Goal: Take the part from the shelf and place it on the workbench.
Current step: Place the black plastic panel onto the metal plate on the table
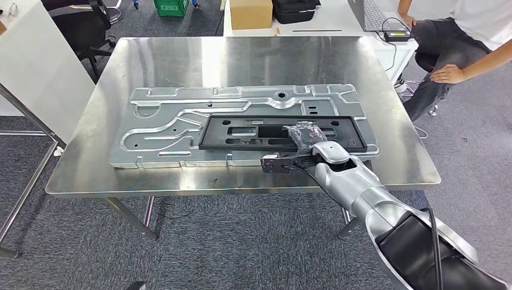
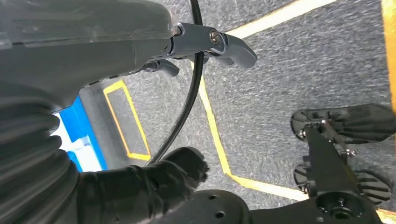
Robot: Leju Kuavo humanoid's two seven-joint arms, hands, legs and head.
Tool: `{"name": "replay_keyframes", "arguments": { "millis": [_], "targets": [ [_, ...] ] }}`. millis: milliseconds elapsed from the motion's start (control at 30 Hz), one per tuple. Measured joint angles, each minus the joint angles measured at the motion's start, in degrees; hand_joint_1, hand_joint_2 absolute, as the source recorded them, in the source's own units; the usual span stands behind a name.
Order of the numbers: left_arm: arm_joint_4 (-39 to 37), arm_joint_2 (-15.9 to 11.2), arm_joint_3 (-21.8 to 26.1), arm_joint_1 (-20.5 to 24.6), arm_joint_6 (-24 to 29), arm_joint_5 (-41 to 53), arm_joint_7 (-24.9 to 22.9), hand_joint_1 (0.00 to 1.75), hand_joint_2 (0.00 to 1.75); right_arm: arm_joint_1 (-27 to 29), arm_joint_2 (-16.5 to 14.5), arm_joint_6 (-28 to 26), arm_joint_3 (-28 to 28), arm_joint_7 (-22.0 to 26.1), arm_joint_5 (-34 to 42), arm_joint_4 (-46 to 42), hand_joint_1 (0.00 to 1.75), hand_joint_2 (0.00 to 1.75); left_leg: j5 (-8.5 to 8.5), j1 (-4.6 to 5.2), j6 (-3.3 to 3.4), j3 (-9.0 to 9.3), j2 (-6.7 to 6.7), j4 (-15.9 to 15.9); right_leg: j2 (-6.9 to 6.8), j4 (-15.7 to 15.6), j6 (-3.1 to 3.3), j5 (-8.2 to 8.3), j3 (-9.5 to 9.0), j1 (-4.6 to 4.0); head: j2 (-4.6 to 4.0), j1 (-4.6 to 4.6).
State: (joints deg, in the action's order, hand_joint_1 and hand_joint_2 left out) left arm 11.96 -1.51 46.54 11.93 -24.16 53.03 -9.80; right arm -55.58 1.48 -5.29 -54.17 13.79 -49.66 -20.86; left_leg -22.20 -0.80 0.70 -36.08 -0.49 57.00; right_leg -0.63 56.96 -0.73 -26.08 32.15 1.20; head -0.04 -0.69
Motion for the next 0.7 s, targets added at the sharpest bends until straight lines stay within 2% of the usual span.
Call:
{"name": "replay_keyframes", "arguments": {
  "millis": [133,367,700],
  "targets": [
    [0.0,-0.1,-0.1,-0.1,-0.1,-0.5,-0.6,0.00,0.00,0.0,-0.2,-1.0,0.0,-1.3,-1.6,0.3,0.00,0.00,0.01,0.00,-0.01,0.04,0.01,0.0,0.00,0.0,0.00,0.00,-0.05,0.00,0.00,-0.01],
    [0.0,-0.2,-0.1,-0.5,1.4,-1.9,-0.6,0.00,0.00,-1.8,-0.7,-8.4,0.0,-7.7,-9.0,0.4,0.00,0.00,0.05,0.01,-0.05,0.04,0.00,0.0,-0.01,0.0,-0.01,0.02,-0.06,0.01,0.00,0.00],
    [0.0,-0.2,-0.1,-0.9,2.3,-2.9,-0.5,0.00,0.00,-4.0,-1.7,-14.2,0.0,-10.3,-12.5,-2.4,0.00,0.00,0.04,0.01,-0.06,0.02,0.00,0.0,0.00,0.1,0.00,0.00,-0.02,-0.03,0.00,-0.01]
  ]
}}
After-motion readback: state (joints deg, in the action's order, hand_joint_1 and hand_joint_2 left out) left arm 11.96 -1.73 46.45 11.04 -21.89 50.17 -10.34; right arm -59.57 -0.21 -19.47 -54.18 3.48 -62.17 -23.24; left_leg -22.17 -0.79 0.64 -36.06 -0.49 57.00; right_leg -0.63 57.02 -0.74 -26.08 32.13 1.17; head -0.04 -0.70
